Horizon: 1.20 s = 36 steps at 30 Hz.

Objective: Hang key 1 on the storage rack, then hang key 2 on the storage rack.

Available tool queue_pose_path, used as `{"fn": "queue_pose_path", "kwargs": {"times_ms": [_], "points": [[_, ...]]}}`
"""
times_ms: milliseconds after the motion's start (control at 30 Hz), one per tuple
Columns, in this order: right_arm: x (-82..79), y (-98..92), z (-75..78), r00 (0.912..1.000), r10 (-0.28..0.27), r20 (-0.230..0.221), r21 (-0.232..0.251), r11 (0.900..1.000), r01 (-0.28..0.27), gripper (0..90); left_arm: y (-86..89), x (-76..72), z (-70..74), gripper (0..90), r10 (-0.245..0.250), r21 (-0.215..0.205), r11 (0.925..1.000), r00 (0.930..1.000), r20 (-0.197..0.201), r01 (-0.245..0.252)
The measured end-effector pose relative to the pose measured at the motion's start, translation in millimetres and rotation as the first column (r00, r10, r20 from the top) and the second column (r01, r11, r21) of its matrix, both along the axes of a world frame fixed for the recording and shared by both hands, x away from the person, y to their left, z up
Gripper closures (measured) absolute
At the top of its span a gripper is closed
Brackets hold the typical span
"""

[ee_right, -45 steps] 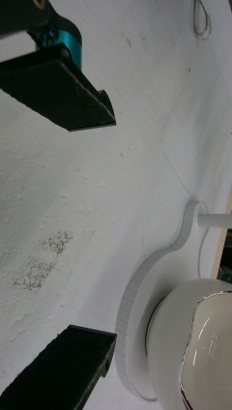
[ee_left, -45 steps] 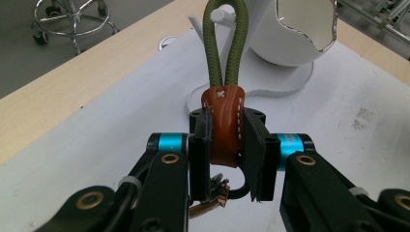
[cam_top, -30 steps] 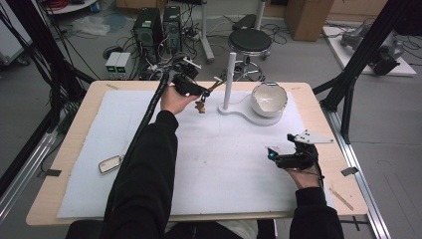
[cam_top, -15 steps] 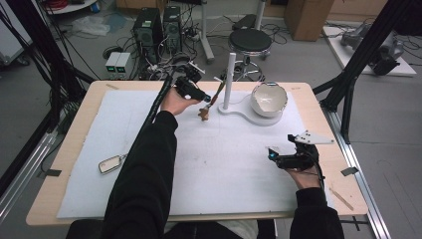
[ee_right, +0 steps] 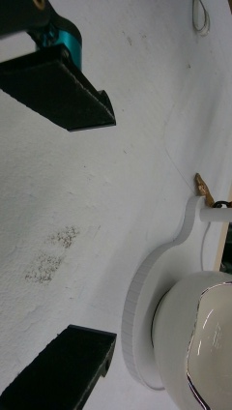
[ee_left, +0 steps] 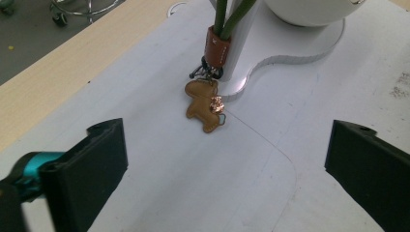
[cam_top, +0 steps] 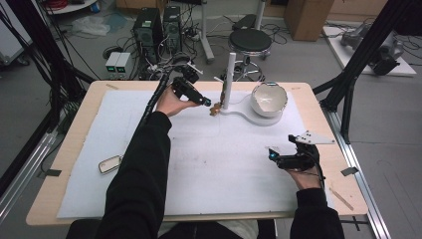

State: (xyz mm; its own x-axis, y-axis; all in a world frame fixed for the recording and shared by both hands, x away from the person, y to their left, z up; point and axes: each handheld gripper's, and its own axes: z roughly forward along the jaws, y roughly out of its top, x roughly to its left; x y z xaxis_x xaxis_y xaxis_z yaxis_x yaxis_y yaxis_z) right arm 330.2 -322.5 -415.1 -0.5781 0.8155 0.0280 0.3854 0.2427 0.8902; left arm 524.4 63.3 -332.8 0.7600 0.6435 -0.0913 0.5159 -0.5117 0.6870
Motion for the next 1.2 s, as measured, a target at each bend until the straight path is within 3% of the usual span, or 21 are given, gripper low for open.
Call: {"fn": "queue_pose_path", "kwargs": {"times_ms": [333, 733, 1000, 1200], "points": [[-0.7, -0.7, 0.4, 1.0, -0.004, 0.0, -0.001, 1.0, 0.004, 1.4, 25.2, -15.5, -5.1, 1.7, 0.013, -0.007, 0.9999, 0.9999, 0.003, -0.013], [0.7, 0.6, 0.4, 1.0, 0.0, 0.0, -0.002, 1.0, 0.0, 1.4, 69.1, -50.2, 2.1, 1.7, 0.043, -0.022, 0.9989, 0.9956, 0.083, -0.041], [1.3, 2.4, 0.4, 1.0, 0.001, 0.0, -0.003, 1.0, -0.001, 1.4, 94.4, -65.1, 4.4, 1.7, 0.058, -0.048, 0.9974, 0.9938, 0.095, -0.054], [1.6, 3.3, 0.0, 1.0, 0.003, 0.0, -0.007, 1.0, -0.003, 1.4, 112.8, -76.4, 2.3, 1.7, 0.071, -0.039, 0.997, 0.9929, 0.096, -0.068]]}}
